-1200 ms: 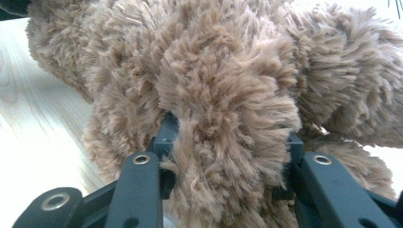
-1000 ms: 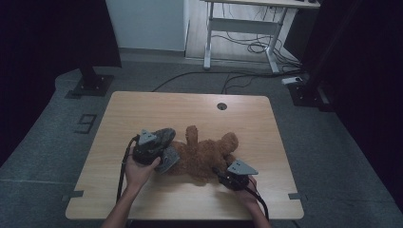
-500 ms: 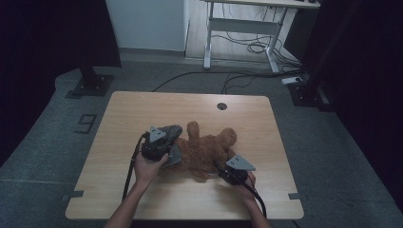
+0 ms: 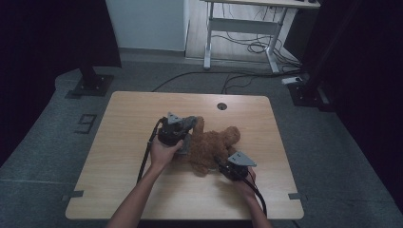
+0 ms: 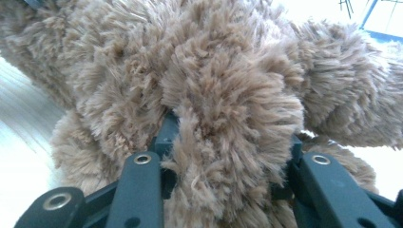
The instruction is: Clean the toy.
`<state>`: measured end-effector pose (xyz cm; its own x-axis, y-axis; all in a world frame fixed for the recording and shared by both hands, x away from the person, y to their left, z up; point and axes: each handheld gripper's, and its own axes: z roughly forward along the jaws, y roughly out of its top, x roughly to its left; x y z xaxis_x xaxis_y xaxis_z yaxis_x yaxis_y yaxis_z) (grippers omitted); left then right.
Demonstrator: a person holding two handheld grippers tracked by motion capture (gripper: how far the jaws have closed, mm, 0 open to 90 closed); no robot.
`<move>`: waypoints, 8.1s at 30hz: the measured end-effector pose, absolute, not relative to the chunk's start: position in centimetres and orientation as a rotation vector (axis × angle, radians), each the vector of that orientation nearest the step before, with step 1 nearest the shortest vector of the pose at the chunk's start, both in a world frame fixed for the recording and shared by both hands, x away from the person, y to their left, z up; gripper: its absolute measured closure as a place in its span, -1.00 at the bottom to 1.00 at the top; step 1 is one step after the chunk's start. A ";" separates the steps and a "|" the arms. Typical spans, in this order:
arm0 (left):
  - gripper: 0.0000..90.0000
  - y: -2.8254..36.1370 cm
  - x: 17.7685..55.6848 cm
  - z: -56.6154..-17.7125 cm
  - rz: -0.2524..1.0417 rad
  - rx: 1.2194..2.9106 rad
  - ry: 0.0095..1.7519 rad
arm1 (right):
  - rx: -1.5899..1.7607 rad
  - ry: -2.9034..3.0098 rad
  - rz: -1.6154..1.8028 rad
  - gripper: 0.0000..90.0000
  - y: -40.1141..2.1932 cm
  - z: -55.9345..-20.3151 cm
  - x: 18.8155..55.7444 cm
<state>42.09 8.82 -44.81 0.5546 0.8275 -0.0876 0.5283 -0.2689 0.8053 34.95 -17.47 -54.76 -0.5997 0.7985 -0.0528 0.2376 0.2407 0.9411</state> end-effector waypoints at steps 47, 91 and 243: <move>0.80 12.1 32.1 -49.0 0.407 1.822 0.944 | 1.138 1.956 1.629 0.21 -19.9 -49.8 34.4; 0.77 -2.1 36.2 -42.9 0.226 2.086 0.798 | 0.950 2.006 1.439 0.78 -19.2 -53.4 31.8; 0.78 9.9 37.0 -44.2 0.335 2.010 1.004 | 0.994 1.873 1.493 0.38 -22.9 -52.0 32.5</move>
<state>37.03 9.93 -44.25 0.6427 0.7562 -0.1228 0.5306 -0.3237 0.7834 32.53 -22.87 -51.96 -0.5809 0.8133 0.0323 0.2128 0.1135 0.9705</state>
